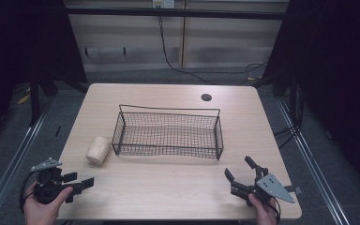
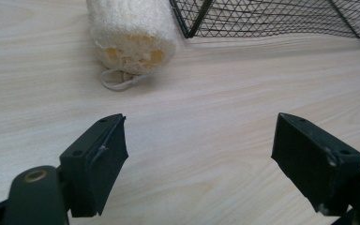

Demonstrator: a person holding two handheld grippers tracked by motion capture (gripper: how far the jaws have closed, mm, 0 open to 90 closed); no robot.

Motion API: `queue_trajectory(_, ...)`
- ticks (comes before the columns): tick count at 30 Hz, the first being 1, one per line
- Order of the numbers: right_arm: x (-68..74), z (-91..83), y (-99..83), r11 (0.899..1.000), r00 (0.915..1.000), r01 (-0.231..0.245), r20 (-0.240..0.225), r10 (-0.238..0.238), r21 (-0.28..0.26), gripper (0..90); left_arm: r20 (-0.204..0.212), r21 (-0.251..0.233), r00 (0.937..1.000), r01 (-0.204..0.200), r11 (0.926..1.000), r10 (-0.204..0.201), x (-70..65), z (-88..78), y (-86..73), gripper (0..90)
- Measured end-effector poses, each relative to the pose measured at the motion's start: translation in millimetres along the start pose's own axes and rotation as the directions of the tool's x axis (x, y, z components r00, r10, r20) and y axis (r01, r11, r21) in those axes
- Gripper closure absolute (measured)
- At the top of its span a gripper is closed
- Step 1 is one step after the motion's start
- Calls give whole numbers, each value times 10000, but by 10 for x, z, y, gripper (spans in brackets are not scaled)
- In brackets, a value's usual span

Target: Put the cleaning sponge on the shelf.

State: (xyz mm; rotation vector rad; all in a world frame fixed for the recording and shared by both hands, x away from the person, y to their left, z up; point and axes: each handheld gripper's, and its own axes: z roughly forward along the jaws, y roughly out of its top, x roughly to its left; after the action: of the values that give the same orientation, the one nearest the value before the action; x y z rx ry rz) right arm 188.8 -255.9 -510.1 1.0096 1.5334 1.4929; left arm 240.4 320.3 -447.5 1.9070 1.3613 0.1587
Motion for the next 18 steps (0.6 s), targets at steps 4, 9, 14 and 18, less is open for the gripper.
queue_trajectory(4,0,-1,0,10000,10000,-14,15,14,-2,135,-430,-70,9991,-41,10000,38,-33,-3,88,180)
queue_trajectory(9,-2,-5,-2,9999,10000,-87,38,87,-65,135,-48,58,10000,-57,10000,57,-80,-25,181,201)
queue_trajectory(14,3,-11,-4,9999,9999,-90,79,91,-95,135,166,682,9995,-288,9973,277,-119,-24,281,229)
queue_trajectory(18,0,-13,-5,9999,9999,-75,131,77,-142,135,148,1181,9979,-636,9910,623,-143,19,354,224)
